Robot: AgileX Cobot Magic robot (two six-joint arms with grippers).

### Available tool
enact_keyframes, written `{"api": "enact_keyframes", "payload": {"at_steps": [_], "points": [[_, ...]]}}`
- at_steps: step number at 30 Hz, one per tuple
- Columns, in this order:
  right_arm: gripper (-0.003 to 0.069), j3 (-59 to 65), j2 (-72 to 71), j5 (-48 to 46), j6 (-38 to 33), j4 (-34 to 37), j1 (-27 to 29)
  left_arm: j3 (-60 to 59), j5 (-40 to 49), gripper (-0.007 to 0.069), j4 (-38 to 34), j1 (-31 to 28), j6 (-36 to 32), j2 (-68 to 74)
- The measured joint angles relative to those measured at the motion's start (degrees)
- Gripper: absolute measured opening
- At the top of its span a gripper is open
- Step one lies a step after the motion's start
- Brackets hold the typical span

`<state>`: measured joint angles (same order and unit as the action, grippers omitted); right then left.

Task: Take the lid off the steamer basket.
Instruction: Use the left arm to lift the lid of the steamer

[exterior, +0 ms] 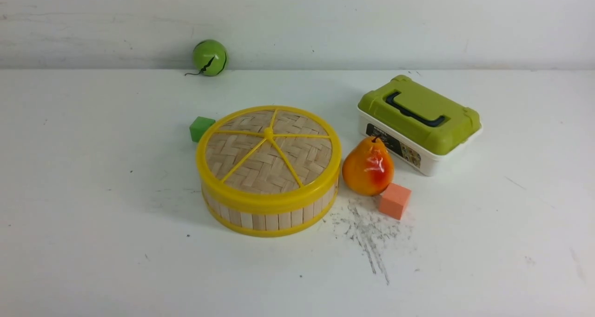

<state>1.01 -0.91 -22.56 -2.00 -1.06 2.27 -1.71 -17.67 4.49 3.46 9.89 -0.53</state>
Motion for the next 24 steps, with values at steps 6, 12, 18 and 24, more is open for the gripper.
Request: {"api": "enact_keyframes", "payload": {"at_steps": [6, 12, 18, 24], "points": [[0.024, 0.0, 0.0, 0.0, 0.0, 0.0, 0.0, 0.0, -8.6, 0.0111, -3.0, 0.0, 7.8, 0.0], [0.024, 0.0, 0.0, 0.0, 0.0, 0.0, 0.0, 2.1, -2.3, 0.0029, -8.1, 0.0, 24.0, 0.0], [0.024, 0.0, 0.0, 0.0, 0.0, 0.0, 0.0, 14.2, 20.8, -0.0013, -7.1, 0.0, 22.9, 1.4], [0.024, 0.0, 0.0, 0.0, 0.0, 0.0, 0.0, 27.7, 42.3, -0.0013, -6.3, 0.0, 22.7, 16.2]]}}
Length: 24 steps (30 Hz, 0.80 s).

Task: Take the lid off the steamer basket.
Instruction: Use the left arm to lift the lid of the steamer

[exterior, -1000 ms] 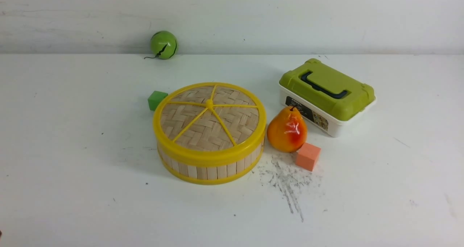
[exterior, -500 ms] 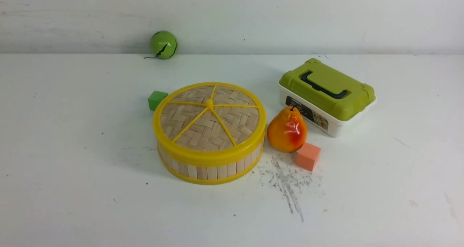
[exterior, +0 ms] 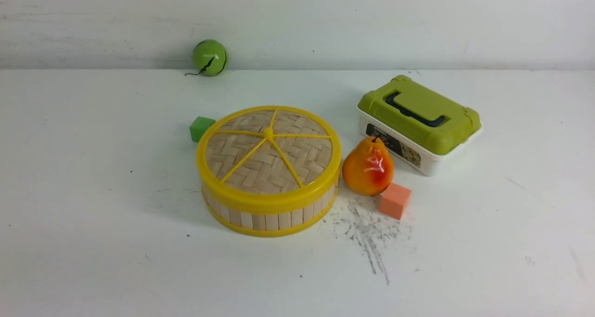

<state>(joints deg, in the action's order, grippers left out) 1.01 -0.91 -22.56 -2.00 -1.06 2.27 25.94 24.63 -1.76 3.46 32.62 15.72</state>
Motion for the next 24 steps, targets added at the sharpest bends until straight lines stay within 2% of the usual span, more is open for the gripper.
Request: {"api": "enact_keyframes", "payload": {"at_steps": [8, 11, 14, 17, 19, 21, 24], "points": [[0.024, 0.0, 0.0, 0.0, 0.0, 0.0, 0.0, 9.6, 16.1, -0.0013, 3.1, 0.0, -1.4, 21.8], [0.024, 0.0, 0.0, 0.0, 0.0, 0.0, 0.0, 13.0, 21.9, -0.0013, 0.1, 0.0, -6.8, 30.4], [0.024, 0.0, 0.0, 0.0, 0.0, 0.0, 0.0, 18.6, 26.7, -0.0013, -10.0, 0.0, -17.4, 40.0], [0.024, 0.0, 0.0, 0.0, 0.0, 0.0, 0.0, 24.1, 31.0, -0.0013, -21.9, 0.0, -25.5, 47.8], [0.024, 0.0, 0.0, 0.0, 0.0, 0.0, 0.0, 27.5, 34.3, -0.0013, -27.2, 0.4, -30.5, 52.4], [0.024, 0.0, 0.0, 0.0, 0.0, 0.0, 0.0, 31.4, 36.5, -0.0013, -29.1, 2.1, -32.6, 56.7], [0.024, 0.0, 0.0, 0.0, 0.0, 0.0, 0.0, 38.6, 38.9, -0.0013, -27.1, 5.8, -31.2, 62.3]]}}
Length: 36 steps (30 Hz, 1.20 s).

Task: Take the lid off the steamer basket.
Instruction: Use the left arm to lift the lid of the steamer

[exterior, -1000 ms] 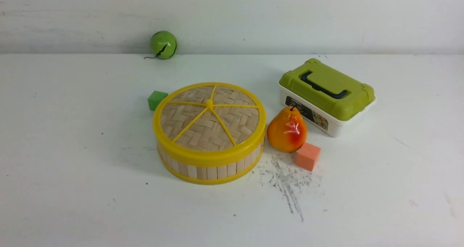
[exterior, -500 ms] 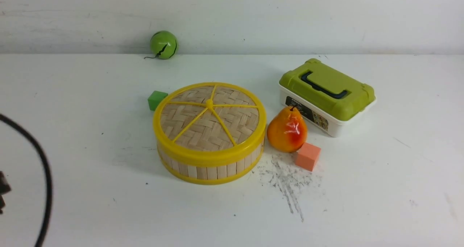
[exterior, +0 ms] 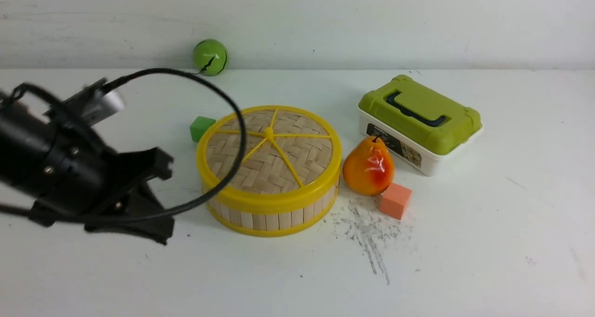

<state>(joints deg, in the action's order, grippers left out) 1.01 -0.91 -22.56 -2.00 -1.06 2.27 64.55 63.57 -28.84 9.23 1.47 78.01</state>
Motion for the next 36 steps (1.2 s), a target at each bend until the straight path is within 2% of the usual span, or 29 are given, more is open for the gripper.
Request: {"api": "enact_keyframes", "payload": {"at_steps": [6, 10, 12, 16, 20, 24, 29, 36], "points": [[0.024, 0.0, 0.0, 0.0, 0.0, 0.0, 0.0, 23.6, 5.1, -0.0013, 17.9, 11.6, 11.0, 15.8], [0.024, 0.0, 0.0, 0.0, 0.0, 0.0, 0.0, 37.9, 7.0, -0.0006, 25.3, 15.1, 12.6, 24.8], [0.024, 0.0, 0.0, 0.0, 0.0, 0.0, 0.0, 42.0, 7.1, 0.0004, 26.5, 15.7, 12.8, 27.1], [0.024, 0.0, 0.0, 0.0, 0.0, 0.0, 0.0, 52.8, 7.4, 0.0109, 28.1, 16.2, 12.8, 35.6], [0.024, 0.0, 0.0, 0.0, 0.0, 0.0, 0.0, 61.4, 7.5, 0.0279, 31.0, 16.3, 12.9, 43.4], [0.024, 0.0, 0.0, 0.0, 0.0, 0.0, 0.0, 65.0, 7.5, 0.0356, 32.9, 16.3, 12.9, 48.0], [0.024, 0.0, 0.0, 0.0, 0.0, 0.0, 0.0, 65.9, 7.4, 0.0362, 33.5, 16.3, 12.8, 50.8], [0.024, 0.0, 0.0, 0.0, 0.0, 0.0, 0.0, 65.9, 6.3, 0.0316, 33.6, 16.3, 12.8, 52.6]]}}
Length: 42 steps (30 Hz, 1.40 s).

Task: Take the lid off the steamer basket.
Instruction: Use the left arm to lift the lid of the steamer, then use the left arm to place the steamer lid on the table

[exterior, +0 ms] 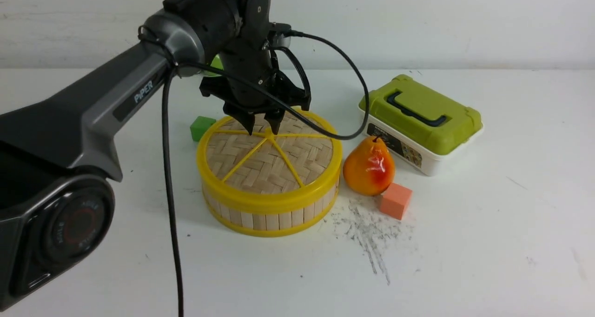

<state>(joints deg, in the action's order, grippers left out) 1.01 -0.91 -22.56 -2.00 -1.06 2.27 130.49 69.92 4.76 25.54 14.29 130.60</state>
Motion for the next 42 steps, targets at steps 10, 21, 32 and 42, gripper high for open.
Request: {"api": "enact_keyframes", "payload": {"at_steps": [10, 21, 32, 42], "points": [[0.024, 0.0, 0.0, 0.0, 0.0, 0.0, 0.0, 0.1, -0.6, 0.0101, -1.1, 0.2, -1.4, 0.7], [0.024, 0.0, 0.0, 0.0, 0.0, 0.0, 0.0, 2.5, 0.0, 0.0104, -1.5, 0.2, -1.4, -5.4], [0.024, 0.0, 0.0, 0.0, 0.0, 0.0, 0.0, 0.8, 1.1, 0.0104, 16.3, -4.1, -1.1, -23.8], [0.024, 0.0, 0.0, 0.0, 0.0, 0.0, 0.0, -30.9, -6.0, 0.0104, 10.7, -22.6, 4.2, -33.3]]}}
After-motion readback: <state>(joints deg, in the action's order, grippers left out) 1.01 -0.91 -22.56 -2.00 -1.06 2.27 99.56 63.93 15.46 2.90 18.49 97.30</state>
